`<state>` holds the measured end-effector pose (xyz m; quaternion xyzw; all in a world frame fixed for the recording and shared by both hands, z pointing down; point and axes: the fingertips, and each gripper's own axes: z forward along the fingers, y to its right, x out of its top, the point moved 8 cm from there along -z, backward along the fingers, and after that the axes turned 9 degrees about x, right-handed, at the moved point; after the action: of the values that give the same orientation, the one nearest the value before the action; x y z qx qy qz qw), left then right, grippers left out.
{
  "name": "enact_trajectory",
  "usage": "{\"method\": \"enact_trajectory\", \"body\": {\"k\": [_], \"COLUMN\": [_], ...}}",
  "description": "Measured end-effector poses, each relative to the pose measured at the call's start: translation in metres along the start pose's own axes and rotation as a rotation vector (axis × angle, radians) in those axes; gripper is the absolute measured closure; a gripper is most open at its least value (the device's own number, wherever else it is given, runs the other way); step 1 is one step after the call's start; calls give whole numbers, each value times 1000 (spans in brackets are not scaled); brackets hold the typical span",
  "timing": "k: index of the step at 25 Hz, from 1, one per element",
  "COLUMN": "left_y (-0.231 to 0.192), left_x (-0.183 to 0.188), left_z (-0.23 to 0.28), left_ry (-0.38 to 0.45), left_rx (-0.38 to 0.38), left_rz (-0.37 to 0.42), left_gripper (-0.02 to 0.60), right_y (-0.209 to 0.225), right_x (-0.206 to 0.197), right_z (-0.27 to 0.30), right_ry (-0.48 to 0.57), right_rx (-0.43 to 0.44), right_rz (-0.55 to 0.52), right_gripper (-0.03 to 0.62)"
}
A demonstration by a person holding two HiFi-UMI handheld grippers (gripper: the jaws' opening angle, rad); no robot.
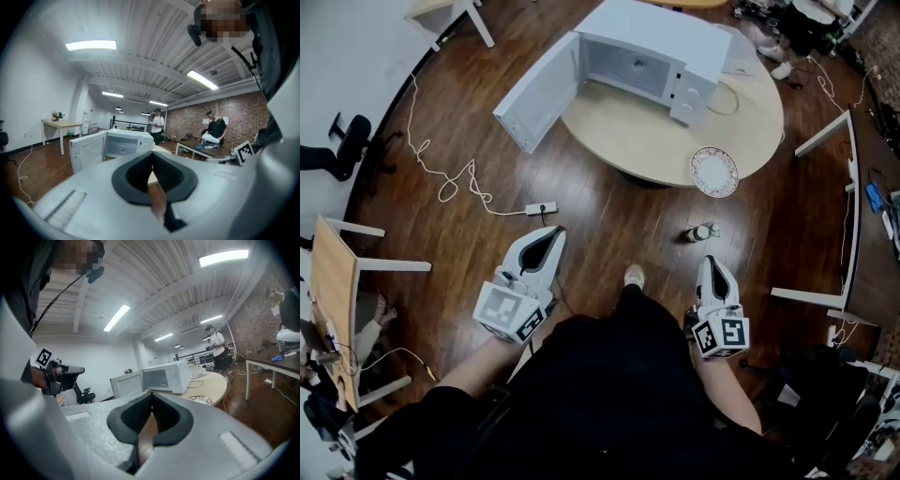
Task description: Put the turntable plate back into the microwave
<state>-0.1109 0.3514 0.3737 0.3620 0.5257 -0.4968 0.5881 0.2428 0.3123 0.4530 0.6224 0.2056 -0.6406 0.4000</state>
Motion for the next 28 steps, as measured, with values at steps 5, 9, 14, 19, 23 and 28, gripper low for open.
{"method": "enact_trajectory", "body": {"k": [5, 9, 14, 19, 23, 28], "left_y": [3, 8, 22, 25, 14, 1], "left_x": [27, 39, 36, 35, 38, 28], "left_z": [47, 78, 104, 110, 109, 103], "left_ry": [31, 39, 9, 9, 9, 6], "left_rx": [1, 19, 31, 69, 114, 146], "left_rz": [22, 27, 19, 39, 33, 42], "left_gripper": [577, 577, 577, 577, 577, 577], "right_y": [35, 65, 85, 85, 83, 76], "right_x": [20, 32, 35, 39, 36, 38], "right_z": [21, 39, 71, 97, 110, 123], "right_ry": [8, 12, 0, 1, -27, -39], "right_rx": [3, 25, 88, 175, 215, 243], "right_rz": [8, 0, 7, -24, -30, -59], "right_gripper": [592, 592, 592, 592, 592, 592]}}
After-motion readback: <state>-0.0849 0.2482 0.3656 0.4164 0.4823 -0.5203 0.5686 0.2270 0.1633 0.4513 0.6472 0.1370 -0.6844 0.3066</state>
